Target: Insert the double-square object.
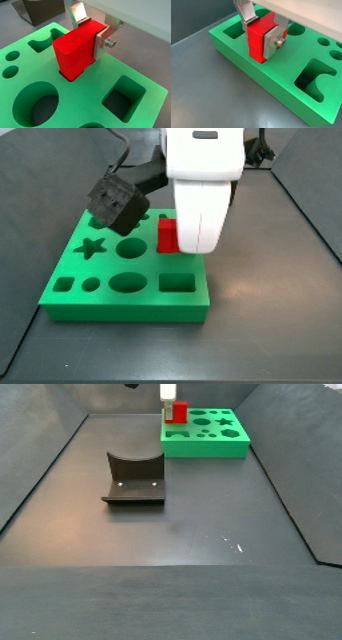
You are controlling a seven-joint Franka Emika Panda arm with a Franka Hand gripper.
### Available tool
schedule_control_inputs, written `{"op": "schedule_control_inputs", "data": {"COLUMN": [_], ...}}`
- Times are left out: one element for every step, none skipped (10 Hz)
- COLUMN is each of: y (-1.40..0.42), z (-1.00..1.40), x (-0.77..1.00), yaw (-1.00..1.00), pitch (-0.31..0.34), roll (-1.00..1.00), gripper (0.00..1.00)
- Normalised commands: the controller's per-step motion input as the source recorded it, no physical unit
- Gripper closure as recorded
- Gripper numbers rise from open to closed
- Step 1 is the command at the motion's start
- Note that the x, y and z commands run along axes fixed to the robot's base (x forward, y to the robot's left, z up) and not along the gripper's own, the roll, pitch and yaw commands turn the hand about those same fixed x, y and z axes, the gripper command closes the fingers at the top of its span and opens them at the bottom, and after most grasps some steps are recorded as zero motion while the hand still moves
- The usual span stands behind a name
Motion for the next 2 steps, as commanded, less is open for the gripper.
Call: {"op": "schedule_control_inputs", "data": {"y": [0.19,0.0], "z": [0.0,0.0], "x": [0.0,0.0], "yaw": [-0.05,0.0], "pitch": [0.0,0.0], "roll": [-0.11,0.0], "gripper": [1.0,1.0]}}
